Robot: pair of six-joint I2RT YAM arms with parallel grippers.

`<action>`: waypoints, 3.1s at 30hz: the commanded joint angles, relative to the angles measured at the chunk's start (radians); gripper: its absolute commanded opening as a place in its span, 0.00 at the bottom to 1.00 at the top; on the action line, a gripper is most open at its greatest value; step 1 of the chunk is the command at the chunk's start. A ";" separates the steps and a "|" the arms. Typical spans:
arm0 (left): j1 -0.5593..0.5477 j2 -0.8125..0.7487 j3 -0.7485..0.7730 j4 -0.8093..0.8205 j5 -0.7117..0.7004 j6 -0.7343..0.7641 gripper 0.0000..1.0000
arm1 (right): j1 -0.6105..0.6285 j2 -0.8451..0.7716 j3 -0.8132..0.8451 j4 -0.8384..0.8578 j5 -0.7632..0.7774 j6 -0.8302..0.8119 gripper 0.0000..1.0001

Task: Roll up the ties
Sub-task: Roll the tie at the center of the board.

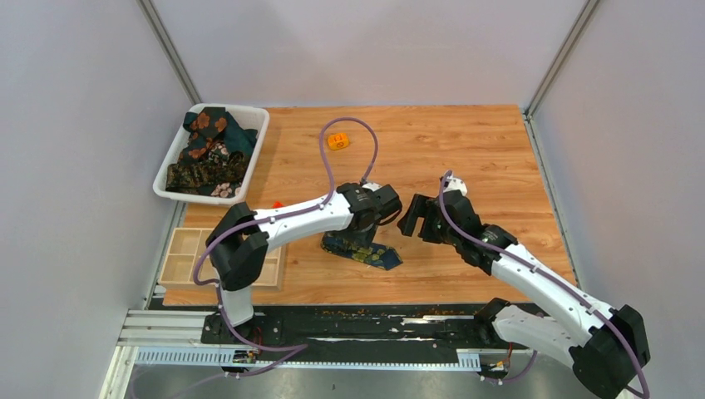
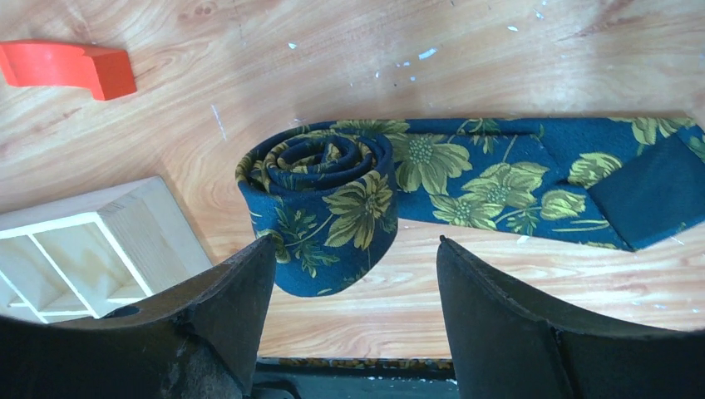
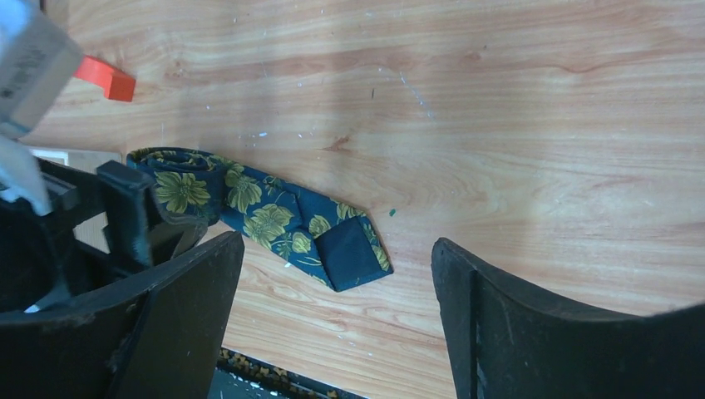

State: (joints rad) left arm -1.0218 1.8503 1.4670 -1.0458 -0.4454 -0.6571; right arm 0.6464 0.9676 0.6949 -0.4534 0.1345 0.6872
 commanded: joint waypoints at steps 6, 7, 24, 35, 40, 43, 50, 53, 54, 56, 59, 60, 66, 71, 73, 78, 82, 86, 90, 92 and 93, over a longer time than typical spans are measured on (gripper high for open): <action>0.036 -0.161 -0.166 0.224 0.173 0.008 0.74 | -0.004 0.064 -0.009 0.106 -0.088 0.031 0.82; 0.039 -0.177 -0.181 0.238 0.172 0.011 0.73 | -0.003 0.067 -0.009 0.109 -0.093 0.030 0.82; 0.178 -0.473 -0.235 0.170 0.087 0.122 0.75 | 0.053 0.232 0.070 0.260 -0.272 0.053 0.71; 0.427 -0.662 -0.415 0.142 0.081 0.176 0.75 | 0.237 0.590 0.371 0.316 -0.342 0.067 0.47; 0.481 -0.696 -0.467 0.160 0.093 0.196 0.75 | 0.273 0.748 0.508 0.305 -0.382 0.070 0.36; 0.498 -0.707 -0.480 0.171 0.104 0.206 0.75 | 0.278 0.801 0.544 0.289 -0.372 0.063 0.31; 0.502 -0.698 -0.481 0.180 0.121 0.227 0.75 | 0.277 0.791 0.529 0.208 -0.253 0.024 0.28; 0.502 -0.696 -0.484 0.195 0.132 0.233 0.75 | 0.274 0.773 0.483 0.216 -0.239 0.028 0.28; 0.502 -0.696 -0.485 0.202 0.138 0.235 0.75 | 0.271 0.769 0.471 0.219 -0.238 0.030 0.27; 0.502 -0.695 -0.485 0.209 0.148 0.237 0.75 | 0.267 0.762 0.446 0.226 -0.236 0.030 0.27; 0.502 -0.691 -0.485 0.216 0.168 0.243 0.75 | 0.262 0.746 0.418 0.227 -0.227 0.030 0.27; 0.502 -0.691 -0.485 0.223 0.184 0.250 0.75 | 0.260 0.738 0.411 0.227 -0.223 0.029 0.27; 0.502 -0.704 -0.507 0.287 0.302 0.283 0.84 | 0.241 0.691 0.359 0.235 -0.216 0.025 0.26; 0.502 -0.665 -0.516 0.341 0.418 0.302 0.87 | 0.226 0.661 0.317 0.248 -0.219 0.027 0.26; 0.502 -0.652 -0.526 0.370 0.467 0.303 0.89 | 0.223 0.653 0.304 0.252 -0.217 0.026 0.26; 0.502 -0.624 -0.558 0.448 0.566 0.295 0.93 | 0.216 0.631 0.263 0.267 -0.216 0.027 0.25; 0.502 -0.592 -0.572 0.499 0.647 0.288 0.95 | 0.211 0.611 0.231 0.282 -0.213 0.032 0.25; 0.502 -0.554 -0.586 0.545 0.704 0.270 0.95 | 0.209 0.602 0.205 0.296 -0.214 0.039 0.25; 0.502 -0.502 -0.603 0.604 0.772 0.255 0.95 | 0.205 0.593 0.182 0.306 -0.212 0.041 0.24; 0.501 -0.474 -0.615 0.636 0.794 0.244 0.95 | 0.203 0.585 0.172 0.309 -0.210 0.043 0.24; 0.500 -0.462 -0.620 0.652 0.807 0.239 0.95 | 0.202 0.580 0.167 0.309 -0.210 0.043 0.24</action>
State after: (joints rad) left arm -0.5232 1.3479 0.8688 -0.4938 0.2714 -0.3950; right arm 0.8593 1.5799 0.8902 -0.1532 -0.1089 0.7322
